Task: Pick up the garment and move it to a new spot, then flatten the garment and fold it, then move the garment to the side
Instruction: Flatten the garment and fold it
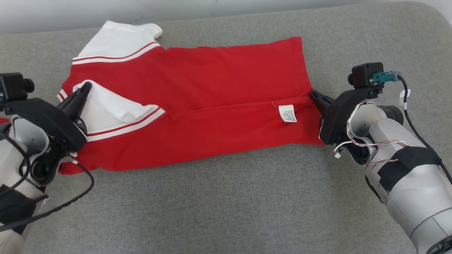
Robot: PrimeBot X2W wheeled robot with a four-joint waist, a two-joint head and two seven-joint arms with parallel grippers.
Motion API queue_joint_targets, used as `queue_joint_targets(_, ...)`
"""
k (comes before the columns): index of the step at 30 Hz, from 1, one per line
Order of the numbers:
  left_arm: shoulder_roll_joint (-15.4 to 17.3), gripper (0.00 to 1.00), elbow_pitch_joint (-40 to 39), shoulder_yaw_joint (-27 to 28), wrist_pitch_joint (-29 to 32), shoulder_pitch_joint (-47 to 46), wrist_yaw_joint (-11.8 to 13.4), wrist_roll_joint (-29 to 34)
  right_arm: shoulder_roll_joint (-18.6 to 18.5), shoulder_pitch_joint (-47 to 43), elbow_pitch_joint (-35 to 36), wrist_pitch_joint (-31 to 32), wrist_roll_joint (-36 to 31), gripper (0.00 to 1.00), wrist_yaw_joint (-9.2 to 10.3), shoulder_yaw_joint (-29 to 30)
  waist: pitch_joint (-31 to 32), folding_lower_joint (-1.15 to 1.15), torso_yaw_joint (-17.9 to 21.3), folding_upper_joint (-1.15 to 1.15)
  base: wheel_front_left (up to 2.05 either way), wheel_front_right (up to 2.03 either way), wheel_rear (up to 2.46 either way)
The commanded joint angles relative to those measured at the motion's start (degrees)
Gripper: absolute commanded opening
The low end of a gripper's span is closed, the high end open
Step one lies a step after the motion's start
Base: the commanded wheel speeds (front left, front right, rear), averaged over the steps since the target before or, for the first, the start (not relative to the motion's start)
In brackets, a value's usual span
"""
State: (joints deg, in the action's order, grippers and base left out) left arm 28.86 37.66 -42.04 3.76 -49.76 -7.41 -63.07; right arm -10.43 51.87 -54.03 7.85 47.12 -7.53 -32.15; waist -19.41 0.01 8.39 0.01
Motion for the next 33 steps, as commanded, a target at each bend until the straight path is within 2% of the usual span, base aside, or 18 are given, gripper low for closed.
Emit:
queue_joint_targets(1,0.28,0.00,0.40,-0.44,-0.41,-0.63,-0.05,-0.71,-0.12,0.71,-0.44,-0.43,0.75,0.00,0.09,-0.30,-0.55,-0.01,0.32,-0.01,0.00,0.00,0.00)
queue_joint_targets(7,0.44,0.00,1.65,-3.60,-2.14,-1.61,-0.06,-2.51,-0.24,1.77,-2.04,-1.70,2.90,0.00,0.09,-3.04,-0.48,-0.01,0.16,-0.01,0.00,0.00,0.00)
queue_joint_targets(8,0.38,0.05,1.70,-3.99,-2.58,-1.53,-0.06,-2.96,-0.35,1.80,-2.01,-2.04,3.17,0.43,0.09,-3.58,-0.30,-0.01,0.05,-0.01,0.00,0.00,0.00)
queue_joint_targets(9,0.45,0.72,1.82,-4.27,-3.58,-1.61,-0.06,-2.99,-0.54,1.74,-1.86,-2.45,3.51,0.82,0.09,-4.24,-0.02,-0.01,-0.10,-0.01,0.00,0.00,0.00)
queue_joint_targets(10,0.54,1.00,2.08,-4.64,-4.41,-1.67,-0.06,-3.00,-0.69,1.65,-1.78,-2.68,4.06,1.00,0.09,-4.58,0.25,-0.01,-0.20,-0.01,0.00,0.00,0.00)
queue_joint_targets(15,1.06,1.00,1.96,-7.00,-8.49,0.09,-0.05,-2.59,-2.49,0.12,-0.73,-5.30,5.70,1.00,0.09,-6.64,2.38,-0.01,-0.88,-0.01,0.00,0.00,0.00)
queue_joint_targets(19,1.31,1.00,2.10,-6.48,-14.70,2.21,-0.05,-2.28,-4.74,-1.98,0.83,-9.25,6.68,1.00,0.09,-7.68,4.60,-0.01,-1.50,-0.01,0.00,0.00,0.00)
queue_joint_targets(21,0.43,1.00,1.97,-5.80,-16.92,4.23,0.24,-1.97,-5.91,-3.68,1.77,-10.84,7.57,1.00,0.09,-8.00,5.78,-0.01,-1.87,-0.01,0.00,0.00,0.00)
queue_joint_targets(26,-0.55,1.00,-1.65,-2.77,-18.99,9.55,3.60,1.24,-8.54,-8.03,4.44,-13.81,9.32,1.00,0.09,-8.56,8.17,-0.01,-2.56,-0.01,0.00,0.00,0.00)
queue_joint_targets(29,-1.83,1.00,-8.57,4.18,-18.96,15.82,6.64,5.47,-9.90,-10.96,6.32,-15.54,10.27,1.00,0.09,-8.51,9.19,-0.01,-3.06,-0.01,0.00,0.00,0.00)
queue_joint_targets(33,-3.00,1.00,-13.83,7.44,-18.94,21.88,8.79,10.68,-10.45,-13.28,7.67,-16.43,9.90,1.00,0.09,-8.92,9.53,-0.01,-3.54,-0.01,0.00,0.00,0.00)
